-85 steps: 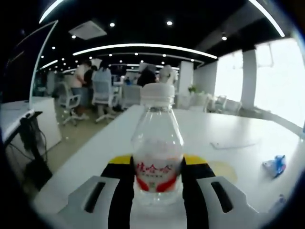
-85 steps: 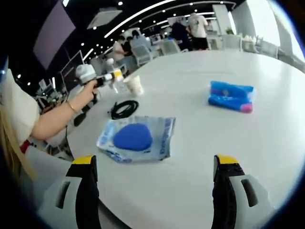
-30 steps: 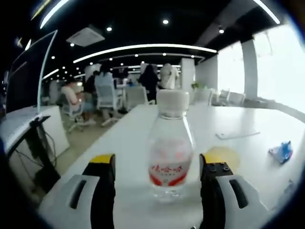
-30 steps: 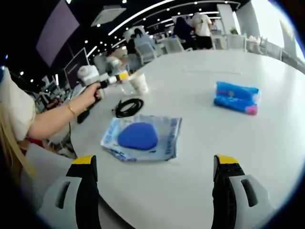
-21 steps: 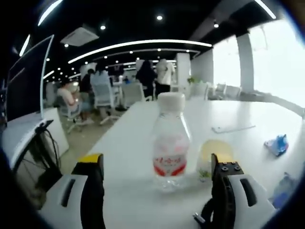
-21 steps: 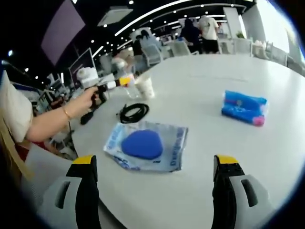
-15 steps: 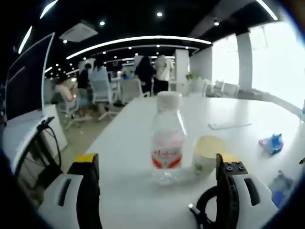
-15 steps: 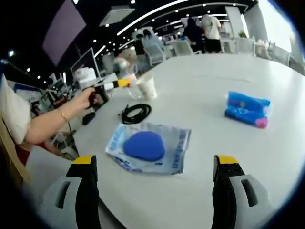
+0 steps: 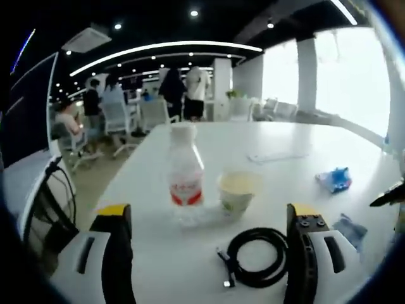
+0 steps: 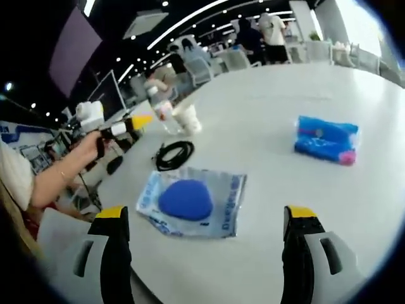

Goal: Arrange the tabletop items into an orderly group along one side of the table until the central work area is clear of visible clutter.

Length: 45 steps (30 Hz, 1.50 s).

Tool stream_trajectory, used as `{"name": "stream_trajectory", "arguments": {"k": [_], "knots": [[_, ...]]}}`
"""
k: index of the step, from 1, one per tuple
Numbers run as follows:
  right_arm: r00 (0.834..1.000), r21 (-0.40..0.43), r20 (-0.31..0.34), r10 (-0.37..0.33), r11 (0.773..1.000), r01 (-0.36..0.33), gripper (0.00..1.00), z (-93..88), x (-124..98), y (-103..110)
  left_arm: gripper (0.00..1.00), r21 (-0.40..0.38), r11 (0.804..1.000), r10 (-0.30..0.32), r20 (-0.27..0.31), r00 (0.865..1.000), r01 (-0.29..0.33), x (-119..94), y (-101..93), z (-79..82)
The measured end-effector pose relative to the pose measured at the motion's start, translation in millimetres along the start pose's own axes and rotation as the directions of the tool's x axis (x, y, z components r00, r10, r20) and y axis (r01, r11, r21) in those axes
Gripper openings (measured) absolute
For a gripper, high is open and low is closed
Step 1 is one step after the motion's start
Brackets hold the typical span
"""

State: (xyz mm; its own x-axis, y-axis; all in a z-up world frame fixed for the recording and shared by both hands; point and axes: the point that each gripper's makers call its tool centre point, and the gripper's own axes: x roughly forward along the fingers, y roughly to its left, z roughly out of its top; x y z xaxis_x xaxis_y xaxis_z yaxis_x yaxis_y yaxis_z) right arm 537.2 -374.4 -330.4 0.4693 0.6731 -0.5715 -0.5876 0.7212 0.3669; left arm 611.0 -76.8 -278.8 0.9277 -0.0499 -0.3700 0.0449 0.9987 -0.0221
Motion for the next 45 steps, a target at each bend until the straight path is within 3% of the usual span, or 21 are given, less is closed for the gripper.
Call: {"name": "stream_trajectory", "arguments": {"k": [8, 12, 17, 20, 26, 31, 33, 36, 39, 43, 45], "knots": [[0.999, 0.012, -0.036, -0.009, 1.0, 0.009, 0.99, -5.9, 11, -8, 0.99, 0.058, 0.994, -0.086, -0.067, 0.994, 0.09, -13, -27.6, -14.8], [0.999, 0.006, -0.049, -0.001, 1.0, 0.001, 0.99, -9.0, 17, -7, 0.99, 0.046, 0.992, -0.112, -0.083, 0.99, 0.116, -21, -35.5, -21.6], [1.0, 0.006, -0.024, 0.013, 1.0, -0.012, 0.99, -9.7, 22, -4, 0.99, 0.049, 0.981, -0.178, -0.165, 0.97, 0.188, -39, -53.6, -43.0], [0.999, -0.027, -0.034, 0.01, 1.0, -0.011, 0.99, -15.6, 25, -2, 0.94, 0.064, 0.977, -0.188, -0.176, 0.966, 0.202, -48, -61.9, -47.4], [0.997, -0.088, -0.069, 0.015, 0.996, -0.021, 0.86, -24.5, 29, 3, 0.89, 0.045, 0.973, -0.213, -0.209, 0.954, 0.227, -59, -76.7, -59.6], [0.996, -0.109, -0.083, 0.021, 0.994, -0.03, 0.81, -30.2, 33, 6, 0.81, 0.055, 0.964, -0.238, -0.272, 0.932, 0.262, -63, -89.1, -80.2], [0.996, -0.113, -0.088, 0.01, 0.993, -0.02, 0.78, -31.1, 34, 4, 0.79, 0.041, 0.957, -0.261, -0.308, 0.915, 0.287, -65, -94.4, -89.3], [0.996, -0.13, -0.087, -0.003, 0.991, -0.008, 0.7, -32.4, 35, 3, 0.69, 0.001, 0.956, -0.278, -0.316, 0.907, 0.293, -67, -100.0, -93.9], [0.996, -0.134, -0.093, -0.01, 0.991, -0.002, 0.66, -35.0, 36, 2, 0.67, -0.018, 0.95, -0.293, -0.392, 0.872, 0.311, -72, -105.9, -108.4], [0.994, -0.125, -0.104, -0.026, 0.992, 0.013, 0.56, -38.1, 35, 0, 0.56, -0.042, 0.95, -0.3, -0.415, 0.859, 0.311, -76, -108.2, -116.9], [0.995, -0.125, -0.096, -0.037, 0.992, 0.024, 0.54, -36.3, 34, -3, 0.54, -0.061, 0.949, -0.302, -0.448, 0.841, 0.308, -78, -109.2, -124.3]]}}
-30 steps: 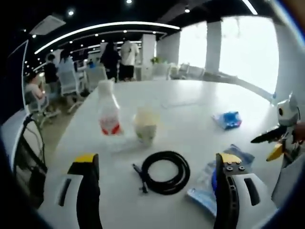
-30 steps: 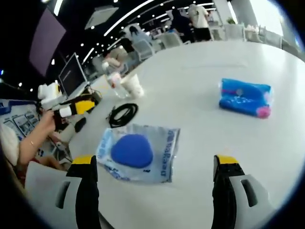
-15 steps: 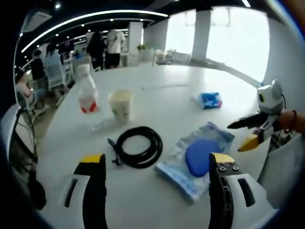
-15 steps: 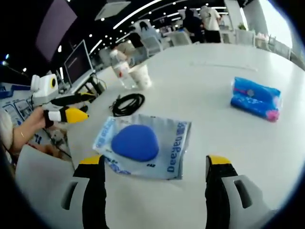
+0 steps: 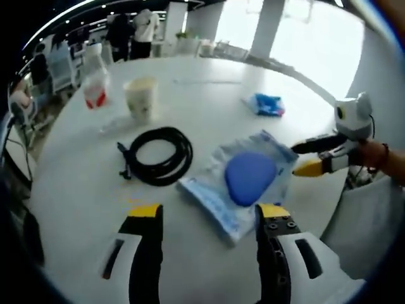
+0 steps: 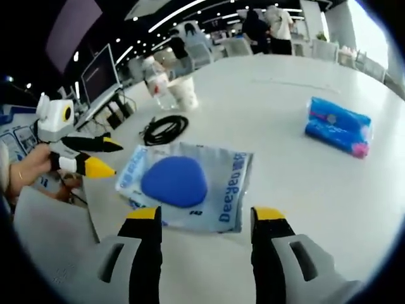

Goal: Arrange the tabletop items into an orderly group along one side of the table until the central work area is clear of visible clutter.

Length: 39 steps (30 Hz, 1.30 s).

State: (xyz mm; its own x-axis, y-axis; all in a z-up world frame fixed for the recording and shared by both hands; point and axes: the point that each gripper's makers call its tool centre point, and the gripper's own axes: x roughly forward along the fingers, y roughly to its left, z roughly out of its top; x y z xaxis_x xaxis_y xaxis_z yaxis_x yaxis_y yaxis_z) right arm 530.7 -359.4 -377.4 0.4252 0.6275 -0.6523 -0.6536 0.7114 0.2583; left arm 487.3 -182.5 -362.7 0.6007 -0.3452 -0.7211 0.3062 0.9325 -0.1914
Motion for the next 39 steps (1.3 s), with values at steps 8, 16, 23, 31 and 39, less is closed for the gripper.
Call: {"name": "stream_trajectory", "arguments": {"k": [8, 16, 23, 31, 39], "knots": [[0.999, -0.022, -0.014, -0.043, 0.999, 0.042, 0.27, -2.6, -3, -11, 0.39, -0.063, 0.997, -0.049, -0.061, 0.997, 0.045, 3, -9.1, -14.6], [0.997, 0.0, -0.037, -0.068, 0.998, 0.068, 0.08, -5.7, -8, -22, 0.22, -0.097, 0.992, -0.094, -0.098, 0.991, 0.085, 8, -19.1, -23.7], [0.996, -0.019, -0.054, -0.069, 0.997, 0.069, 0.05, -6.7, -9, -22, 0.11, -0.068, 0.995, -0.088, -0.132, 0.987, 0.08, 10, -22.4, -30.3], [0.997, -0.041, -0.064, -0.048, 0.998, 0.046, 0.03, -5.0, -12, -20, 0.03, -0.013, 0.997, -0.083, -0.152, 0.985, 0.082, 13, -22.0, -31.3], [0.995, -0.066, -0.09, -0.036, 0.997, 0.03, 0.02, -8.8, -14, -20, 0.01, 0.004, 0.997, -0.078, -0.157, 0.985, 0.08, 13, -21.6, -28.2]]}}
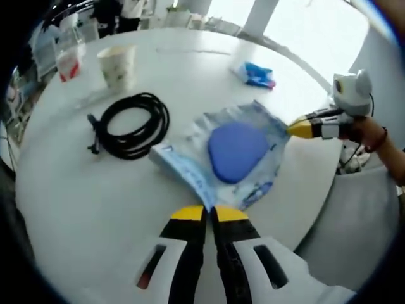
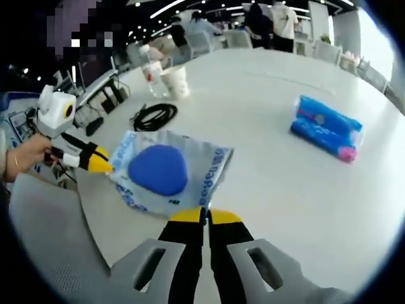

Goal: Arrange the tabletop items into an orderly group along one side of the table until the central work area is clear of visible clutter.

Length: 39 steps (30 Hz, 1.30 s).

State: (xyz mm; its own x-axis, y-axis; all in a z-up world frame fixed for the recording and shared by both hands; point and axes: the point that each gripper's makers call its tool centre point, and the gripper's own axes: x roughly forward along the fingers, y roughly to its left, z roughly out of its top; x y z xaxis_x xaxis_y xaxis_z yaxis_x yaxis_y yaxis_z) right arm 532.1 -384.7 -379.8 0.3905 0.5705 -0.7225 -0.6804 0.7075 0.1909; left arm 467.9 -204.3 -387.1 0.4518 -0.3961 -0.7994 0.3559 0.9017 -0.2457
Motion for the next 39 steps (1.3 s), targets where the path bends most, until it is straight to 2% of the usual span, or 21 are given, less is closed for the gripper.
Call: {"name": "stream_trajectory", "arguments": {"k": [2, 4, 7, 10, 15, 18, 27, 33, 39], "knots": [[1.0, 0.017, -0.004, 0.002, 1.0, -0.002, 0.01, 0.2, -1, 0, 0.01, 0.004, 1.0, 0.001, 0.007, 1.0, -0.001, -1, -0.3, 2.1], [1.0, 0.033, -0.014, -0.012, 0.999, 0.013, 0.01, -1.0, -4, -2, 0.0, -0.001, 1.0, -0.014, 0.046, 0.999, 0.014, -3, -2.9, 9.6], [1.0, 0.031, -0.018, -0.025, 0.999, 0.025, 0.01, -0.1, -8, -3, 0.0, -0.011, 1.0, -0.021, 0.047, 0.999, 0.022, -5, -6.4, 13.7], [1.0, 0.059, -0.01, -0.024, 0.998, 0.025, 0.01, 2.8, -11, -2, 0.0, 0.065, 0.998, 0.012, 0.051, 0.999, -0.015, -8, -5.4, 18.0], [1.0, 0.076, 0.005, -0.023, 0.997, 0.022, 0.01, 6.9, -17, -3, 0.0, 0.111, 0.993, 0.035, 0.065, 0.997, -0.042, -12, -5.5, 30.3], [0.999, 0.1, 0.016, -0.032, 0.995, 0.03, 0.01, 9.8, -22, -5, 0.0, 0.106, 0.994, 0.03, 0.072, 0.997, -0.037, -13, -6.1, 36.0], [0.993, 0.152, 0.103, -0.06, 0.987, 0.044, 0.01, 31.0, -36, -14, 0.0, 0.135, 0.99, 0.026, 0.12, 0.992, -0.043, -17, -4.9, 66.7], [0.988, 0.133, 0.133, -0.076, 0.989, 0.058, 0.01, 48.1, -43, -19, 0.0, 0.164, 0.985, 0.023, 0.148, 0.989, -0.048, -21, -1.8, 89.9], [0.985, 0.12, 0.153, -0.078, 0.991, 0.06, 0.01, 71.3, -41, -27, 0.0, 0.182, 0.979, 0.052, 0.184, 0.982, -0.087, -21, 9.1, 116.0]]}}
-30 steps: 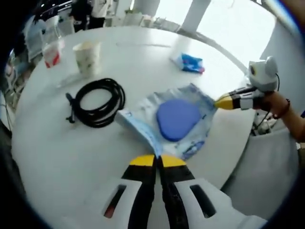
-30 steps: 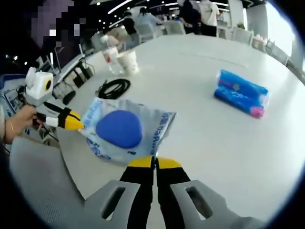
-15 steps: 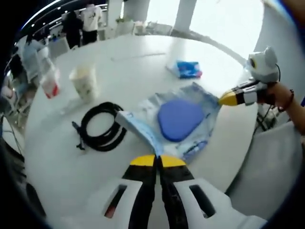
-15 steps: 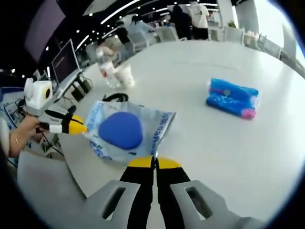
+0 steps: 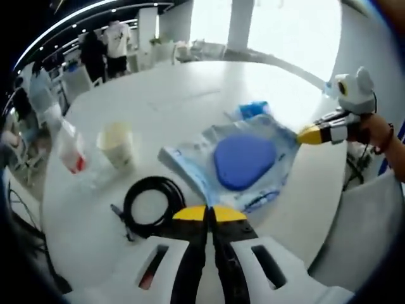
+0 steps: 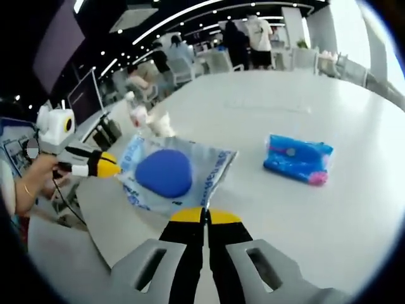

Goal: Arrange the tabletop items into an orderly group along one side of the table until the central work area is clear of visible clutter.

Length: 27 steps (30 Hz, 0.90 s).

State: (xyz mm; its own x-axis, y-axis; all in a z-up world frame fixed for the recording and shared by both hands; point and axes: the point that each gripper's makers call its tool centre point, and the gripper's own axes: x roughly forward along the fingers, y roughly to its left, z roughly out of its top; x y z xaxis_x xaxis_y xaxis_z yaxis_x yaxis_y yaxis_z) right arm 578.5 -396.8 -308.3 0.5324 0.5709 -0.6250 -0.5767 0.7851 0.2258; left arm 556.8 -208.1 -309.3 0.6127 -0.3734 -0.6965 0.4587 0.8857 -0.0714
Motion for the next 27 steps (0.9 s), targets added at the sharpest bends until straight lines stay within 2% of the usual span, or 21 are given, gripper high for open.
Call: {"name": "stream_trajectory", "arguments": {"k": [4, 10, 13, 27], "knots": [[1.0, -0.016, 0.006, -0.007, 1.0, 0.007, 0.01, 13.6, 7, -7, 0.0, -0.009, 1.0, 0.02, 0.027, 0.999, -0.019, 7, 11.2, 18.1], [1.0, -0.047, 0.0, -0.02, 0.999, 0.02, 0.01, 29.3, 22, -21, 0.0, -0.038, 0.999, 0.037, 0.06, 0.998, -0.035, 20, 25.7, 35.7], [1.0, -0.055, -0.005, -0.022, 0.998, 0.022, 0.01, 33.6, 30, -26, 0.0, -0.04, 0.998, 0.046, 0.044, 0.998, -0.044, 30, 29.9, 36.6], [0.999, -0.027, 0.0, -0.037, 0.999, 0.037, 0.01, 52.8, 74, -52, 0.0, -0.093, 0.991, 0.101, 0.052, 0.994, -0.096, 69, 61.9, 43.5]]}}
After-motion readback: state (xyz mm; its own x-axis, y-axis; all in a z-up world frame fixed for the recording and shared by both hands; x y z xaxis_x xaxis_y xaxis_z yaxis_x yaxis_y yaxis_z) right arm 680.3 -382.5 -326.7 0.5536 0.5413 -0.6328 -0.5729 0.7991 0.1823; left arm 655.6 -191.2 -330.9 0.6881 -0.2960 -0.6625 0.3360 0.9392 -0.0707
